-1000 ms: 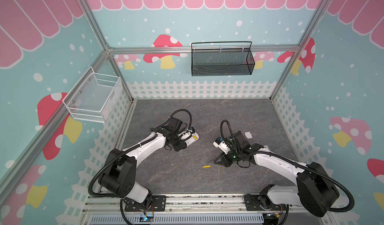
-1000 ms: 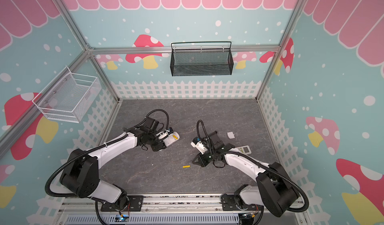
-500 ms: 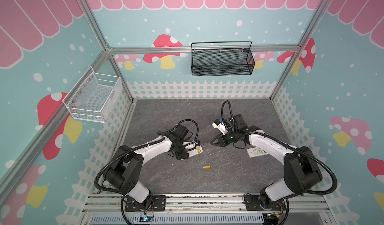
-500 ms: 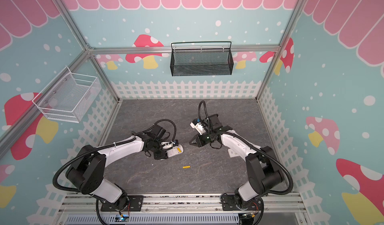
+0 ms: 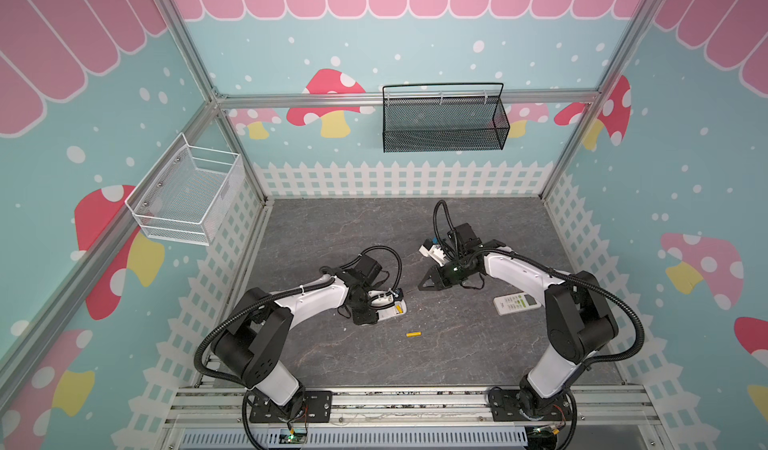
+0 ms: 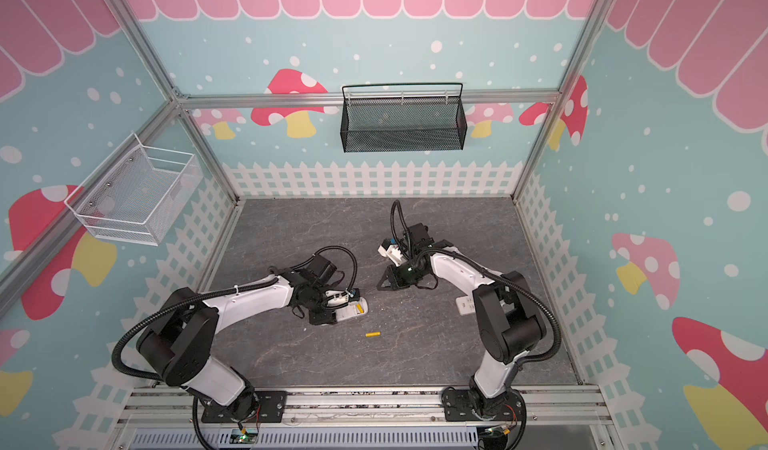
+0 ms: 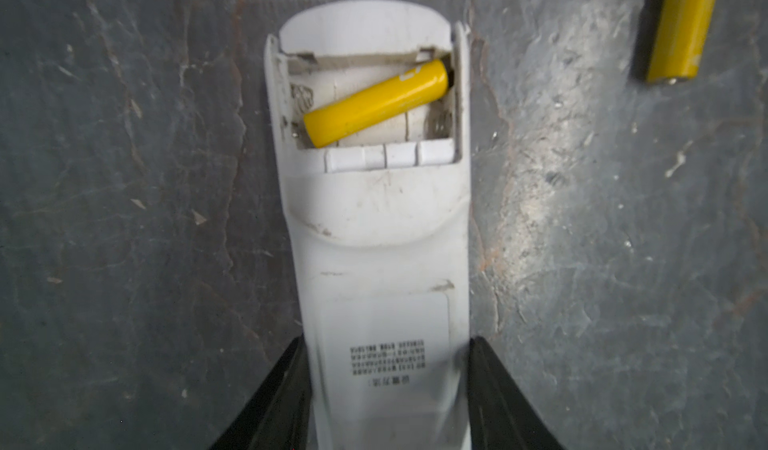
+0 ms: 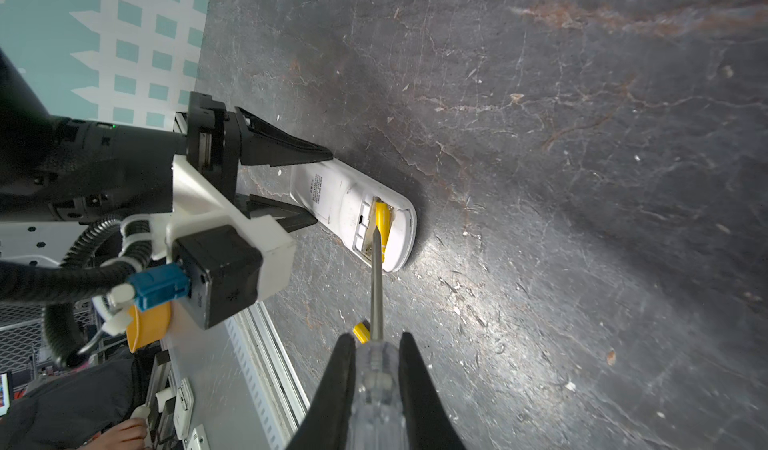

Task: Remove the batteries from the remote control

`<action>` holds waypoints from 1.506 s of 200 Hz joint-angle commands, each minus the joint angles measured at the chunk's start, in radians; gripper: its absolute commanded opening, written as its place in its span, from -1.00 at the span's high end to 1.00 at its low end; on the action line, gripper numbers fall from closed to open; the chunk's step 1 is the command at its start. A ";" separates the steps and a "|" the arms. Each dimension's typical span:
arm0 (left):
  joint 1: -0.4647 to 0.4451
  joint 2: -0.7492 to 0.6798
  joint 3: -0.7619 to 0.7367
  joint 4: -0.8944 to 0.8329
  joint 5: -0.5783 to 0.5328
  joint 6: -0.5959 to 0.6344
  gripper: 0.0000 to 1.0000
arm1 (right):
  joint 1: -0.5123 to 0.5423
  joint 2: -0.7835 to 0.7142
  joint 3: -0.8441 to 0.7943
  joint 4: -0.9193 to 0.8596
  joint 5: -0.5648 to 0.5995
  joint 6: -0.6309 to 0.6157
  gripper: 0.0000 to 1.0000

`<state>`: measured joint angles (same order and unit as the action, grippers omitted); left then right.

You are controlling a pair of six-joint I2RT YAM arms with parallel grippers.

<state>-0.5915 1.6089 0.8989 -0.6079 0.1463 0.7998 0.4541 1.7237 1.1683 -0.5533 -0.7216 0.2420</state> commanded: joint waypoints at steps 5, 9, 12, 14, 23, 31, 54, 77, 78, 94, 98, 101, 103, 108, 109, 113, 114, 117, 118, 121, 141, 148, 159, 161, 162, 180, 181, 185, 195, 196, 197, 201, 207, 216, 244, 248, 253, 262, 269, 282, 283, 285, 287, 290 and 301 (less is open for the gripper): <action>-0.012 0.015 -0.006 0.019 0.002 0.010 0.75 | 0.030 0.045 0.031 -0.041 0.006 0.018 1.00; -0.011 0.016 -0.008 0.020 0.003 0.010 0.74 | 0.034 0.054 0.037 -0.046 0.013 0.015 1.00; -0.010 0.017 -0.009 0.023 0.004 0.010 0.75 | 0.037 0.060 0.042 -0.051 0.021 0.013 1.00; -0.010 0.017 -0.009 0.024 0.003 0.010 0.75 | 0.040 0.063 0.044 -0.054 0.028 0.013 1.00; -0.011 0.023 -0.009 0.025 -0.003 0.009 0.74 | 0.048 0.076 0.048 -0.059 0.052 0.018 1.00; -0.018 0.026 -0.009 0.026 -0.014 0.012 0.74 | 0.054 0.084 0.047 -0.052 0.054 0.027 1.00; -0.020 0.022 -0.008 0.026 -0.009 0.010 0.75 | 0.071 0.111 0.064 -0.054 0.065 0.033 1.00; -0.021 0.028 -0.006 0.026 -0.017 0.008 0.76 | 0.071 0.116 0.075 -0.059 0.093 0.047 1.00; -0.022 0.028 -0.006 0.026 -0.018 0.008 0.76 | 0.071 0.116 0.075 -0.059 0.094 0.048 1.00; -0.024 0.022 -0.008 0.026 -0.018 0.009 0.76 | 0.073 0.114 0.076 -0.058 0.103 0.056 1.00; -0.022 0.021 -0.008 0.026 -0.016 0.008 0.76 | 0.074 0.115 0.078 -0.061 0.112 0.055 1.00; -0.021 0.020 -0.008 0.026 -0.013 0.007 0.76 | 0.074 0.117 0.081 -0.065 0.118 0.053 1.00; -0.020 0.019 -0.008 0.026 -0.012 0.008 0.77 | 0.075 0.118 0.083 -0.068 0.123 0.052 1.00; -0.017 0.020 -0.008 0.026 -0.008 0.005 0.77 | 0.078 0.121 0.086 -0.076 0.135 0.048 1.00; -0.016 0.020 -0.008 0.026 -0.008 0.005 0.77 | 0.079 0.122 0.087 -0.077 0.137 0.047 1.00; -0.016 0.022 -0.008 0.026 -0.010 0.006 0.77 | 0.081 0.126 0.091 -0.085 0.145 0.045 1.00; -0.016 0.022 -0.008 0.026 -0.011 0.006 0.77 | 0.080 0.127 0.090 -0.086 0.147 0.045 1.00; -0.017 0.023 -0.008 0.027 -0.015 0.006 0.77 | 0.082 0.128 0.090 -0.089 0.148 0.043 1.00; -0.016 0.023 -0.008 0.027 -0.015 0.006 0.77 | 0.082 0.128 0.090 -0.090 0.148 0.043 1.00; -0.018 0.024 -0.008 0.025 -0.017 0.007 0.77 | 0.083 0.128 0.088 -0.090 0.146 0.043 1.00; -0.024 0.019 -0.006 0.026 -0.024 0.007 0.78 | 0.093 0.127 0.063 -0.079 0.131 0.041 1.00; -0.023 0.017 -0.005 0.026 -0.020 0.004 0.77 | 0.098 0.130 0.063 -0.081 0.126 0.035 1.00; -0.019 0.021 -0.002 0.026 -0.017 -0.002 0.76 | 0.099 0.134 0.061 -0.086 0.121 0.025 1.00; -0.020 0.022 -0.001 0.026 -0.018 -0.003 0.75 | 0.099 0.134 0.059 -0.085 0.119 0.025 1.00; -0.019 0.022 0.000 0.026 -0.018 -0.003 0.74 | 0.100 0.134 0.057 -0.085 0.118 0.025 1.00; -0.027 0.031 0.006 0.026 -0.022 -0.008 0.45 | 0.100 0.125 0.036 -0.065 0.074 0.022 1.00; -0.027 0.031 0.007 0.026 -0.022 -0.008 0.43 | 0.101 0.125 0.034 -0.062 0.071 0.022 1.00; -0.029 0.032 0.007 0.026 -0.019 -0.011 0.35 | 0.101 0.123 0.030 -0.057 0.063 0.021 1.00; -0.027 0.032 0.015 0.027 -0.009 -0.021 0.18 | 0.100 0.126 0.027 -0.051 0.051 0.017 1.00; -0.027 0.032 0.016 0.027 -0.008 -0.021 0.16 | 0.100 0.127 0.026 -0.051 0.048 0.016 1.00; -0.027 0.033 0.017 0.027 -0.007 -0.022 0.15 | 0.100 0.127 0.026 -0.051 0.047 0.016 1.00; -0.027 0.035 0.021 0.026 -0.003 -0.027 0.11 | 0.099 0.129 0.027 -0.050 0.046 0.014 1.00; -0.028 0.041 0.028 0.026 0.002 -0.038 0.04 | 0.100 0.132 0.025 -0.048 0.039 0.011 1.00; -0.033 0.051 0.042 0.024 0.004 -0.051 -0.09 | 0.099 0.134 0.020 -0.036 0.030 0.014 1.00; -0.050 0.077 0.064 0.023 0.006 -0.054 -0.30 | 0.095 0.146 -0.007 0.009 -0.008 0.019 1.00; -0.050 0.081 0.067 0.023 0.007 -0.052 -0.32 | 0.094 0.148 -0.007 0.012 -0.007 0.017 1.00; -0.049 0.087 0.069 0.023 0.006 -0.053 -0.32 | 0.091 0.149 -0.010 0.017 -0.006 0.016 1.00; -0.051 0.098 0.075 0.023 -0.003 -0.054 -0.33 | 0.085 0.149 -0.018 0.029 -0.008 0.020 1.00; -0.054 0.105 0.079 0.023 -0.011 -0.054 -0.33 | 0.080 0.145 -0.027 0.044 -0.016 0.027 1.00; -0.055 0.115 0.083 0.022 -0.016 -0.054 -0.33 | 0.070 0.137 -0.046 0.075 -0.036 0.035 1.00; -0.055 0.115 0.083 0.023 -0.016 -0.054 -0.33 | 0.069 0.137 -0.046 0.076 -0.037 0.035 1.00; -0.055 0.115 0.084 0.023 -0.016 -0.054 -0.33 | 0.067 0.137 -0.047 0.079 -0.038 0.035 1.00; -0.054 0.117 0.084 0.023 -0.014 -0.054 -0.32 | 0.064 0.137 -0.048 0.080 -0.039 0.037 1.00; -0.055 0.119 0.085 0.024 -0.012 -0.053 -0.33 | 0.063 0.136 -0.050 0.083 -0.042 0.037 1.00; -0.056 0.126 0.093 0.026 -0.009 -0.057 -0.32 | 0.057 0.132 -0.053 0.092 -0.044 0.038 1.00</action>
<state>-0.6422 1.7004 0.9730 -0.5907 0.1287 0.7471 0.5224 1.8469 1.1400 -0.5007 -0.7532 0.2813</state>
